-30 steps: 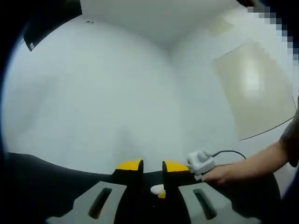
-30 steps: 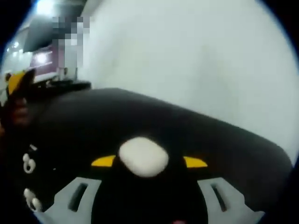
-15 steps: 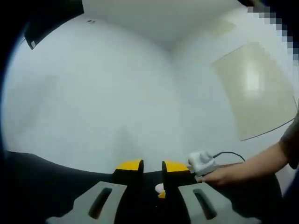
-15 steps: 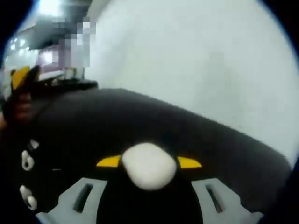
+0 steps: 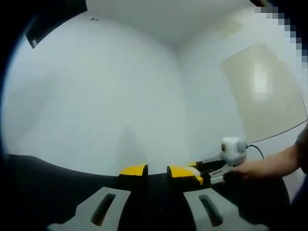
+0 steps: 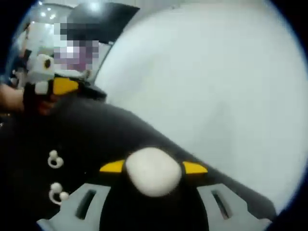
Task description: Pick up three earphones and place each one into its charging case using tactile feedback, ensure that each earphone is properly inserted and securely positioned inside the case.
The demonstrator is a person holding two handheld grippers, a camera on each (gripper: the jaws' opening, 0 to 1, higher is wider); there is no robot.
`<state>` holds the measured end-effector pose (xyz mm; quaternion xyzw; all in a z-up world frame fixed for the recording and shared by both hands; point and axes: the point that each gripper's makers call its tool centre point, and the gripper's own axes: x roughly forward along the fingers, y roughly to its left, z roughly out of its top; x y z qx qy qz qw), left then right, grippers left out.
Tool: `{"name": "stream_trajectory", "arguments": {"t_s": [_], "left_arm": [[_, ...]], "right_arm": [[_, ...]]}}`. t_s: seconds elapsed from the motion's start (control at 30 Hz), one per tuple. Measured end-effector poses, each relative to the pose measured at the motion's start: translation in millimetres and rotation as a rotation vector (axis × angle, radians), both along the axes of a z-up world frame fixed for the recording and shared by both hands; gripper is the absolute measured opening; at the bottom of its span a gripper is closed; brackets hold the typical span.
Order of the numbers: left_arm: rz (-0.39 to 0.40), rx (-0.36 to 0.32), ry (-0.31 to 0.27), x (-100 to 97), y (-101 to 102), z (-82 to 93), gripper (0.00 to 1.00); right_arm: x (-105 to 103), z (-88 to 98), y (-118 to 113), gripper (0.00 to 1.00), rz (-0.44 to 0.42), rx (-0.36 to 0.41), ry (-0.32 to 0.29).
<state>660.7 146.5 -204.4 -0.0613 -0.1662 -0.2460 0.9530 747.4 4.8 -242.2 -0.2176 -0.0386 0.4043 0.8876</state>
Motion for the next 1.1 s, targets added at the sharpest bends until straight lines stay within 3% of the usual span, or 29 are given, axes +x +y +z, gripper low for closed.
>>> {"name": "stream_trajectory", "arguments": {"t_s": [0.2, 0.3, 0.4, 0.5, 0.57, 0.63, 0.87, 1.1], "left_arm": [[-0.002, 0.009, 0.01, -0.7, -0.5, -3.0, 0.14], [-0.004, 0.028, 0.012, -1.0, -3.3, -4.7, 0.14], [-0.001, 0.07, 0.004, -3.5, -8.5, -6.8, 0.14], [-0.005, 0.126, -0.007, -5.2, -15.7, -9.3, 0.15], [-0.01, 0.176, -0.008, -4.8, -22.1, -13.2, 0.15], [-0.016, 0.192, -0.006, -6.1, -25.5, -15.5, 0.15], [-0.015, 0.186, 0.006, -5.1, -21.8, -17.7, 0.15], [-0.02, 0.186, 0.007, -4.6, -22.2, -17.9, 0.15]], "right_arm": [[-46.8, 7.2, -16.1, 0.45, 0.059, 0.081, 0.069], [-80.9, -7.6, -25.0, 0.45, 0.091, 0.096, 0.193], [-113.3, -25.3, -28.2, 0.45, 0.13, 0.169, 0.391], [-126.9, -36.2, -28.6, 0.45, 0.12, 0.2, 0.467], [-133.2, -42.5, -22.2, 0.45, 0.117, 0.176, 0.47], [-134.9, -52.6, -17.6, 0.45, 0.107, 0.106, 0.436], [-139.1, -79.8, -4.7, 0.45, 0.092, -0.026, 0.439], [-143.9, -80.3, -6.4, 0.46, 0.113, -0.015, 0.48]]}}
